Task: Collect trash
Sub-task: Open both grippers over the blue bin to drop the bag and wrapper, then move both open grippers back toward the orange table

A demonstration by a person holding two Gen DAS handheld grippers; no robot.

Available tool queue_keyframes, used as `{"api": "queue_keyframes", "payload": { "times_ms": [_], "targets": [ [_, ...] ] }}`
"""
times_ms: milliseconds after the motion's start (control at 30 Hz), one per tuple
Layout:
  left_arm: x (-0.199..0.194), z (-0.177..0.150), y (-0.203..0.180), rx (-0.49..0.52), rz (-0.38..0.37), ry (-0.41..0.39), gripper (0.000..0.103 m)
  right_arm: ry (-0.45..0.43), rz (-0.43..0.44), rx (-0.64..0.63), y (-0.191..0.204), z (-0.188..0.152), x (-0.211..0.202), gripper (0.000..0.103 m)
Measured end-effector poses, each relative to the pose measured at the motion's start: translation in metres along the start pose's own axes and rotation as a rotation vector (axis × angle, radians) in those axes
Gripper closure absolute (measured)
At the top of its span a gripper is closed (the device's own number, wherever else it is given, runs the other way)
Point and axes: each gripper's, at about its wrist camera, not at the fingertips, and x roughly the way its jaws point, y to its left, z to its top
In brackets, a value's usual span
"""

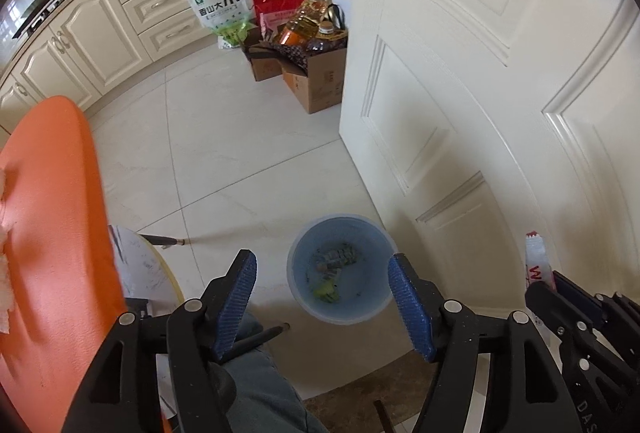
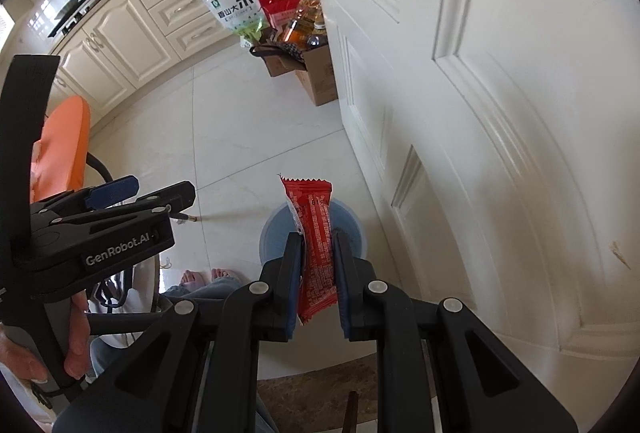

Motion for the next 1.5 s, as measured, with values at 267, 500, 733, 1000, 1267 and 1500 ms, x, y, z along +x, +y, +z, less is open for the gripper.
{"api": "queue_keyframes", "payload": {
  "times_ms": [267, 500, 733, 1000, 1267, 1500],
  "targets": [
    [-0.018, -0.017, 0.011, -0.04, 0.02, -0.046, 0.029, -0.005, 0.054, -0.01, 0.017, 0.008, 0.003, 0.075],
    [-0.021, -0.027, 0.014, -0.053, 0.019, -0.036, 0.029, -0.025, 0.037, -0.008, 0.022, 0.003, -0.008, 0.048],
    [-0.039, -0.032, 0.014, -0.052, 0.008, -0.04, 0.029, -0.034, 0.014, 0.009, 0.018, 0.001, -0.022, 0.048],
    [-0.072, -0.051, 0.015, -0.045, 0.001, -0.079, 0.029, -0.076, -0.003, -0.015, 0.027, -0.008, -0.053, 0.048],
    [-0.118, -0.09, 0.023, -0.049, 0.014, -0.132, 0.029, -0.132, -0.033, -0.054, 0.047, -0.026, -0.089, 0.038],
    [-0.17, -0.145, 0.056, -0.101, 0.046, -0.206, 0.028, -0.185, -0.04, -0.111, 0.088, -0.044, -0.117, 0.029]
  ]
}}
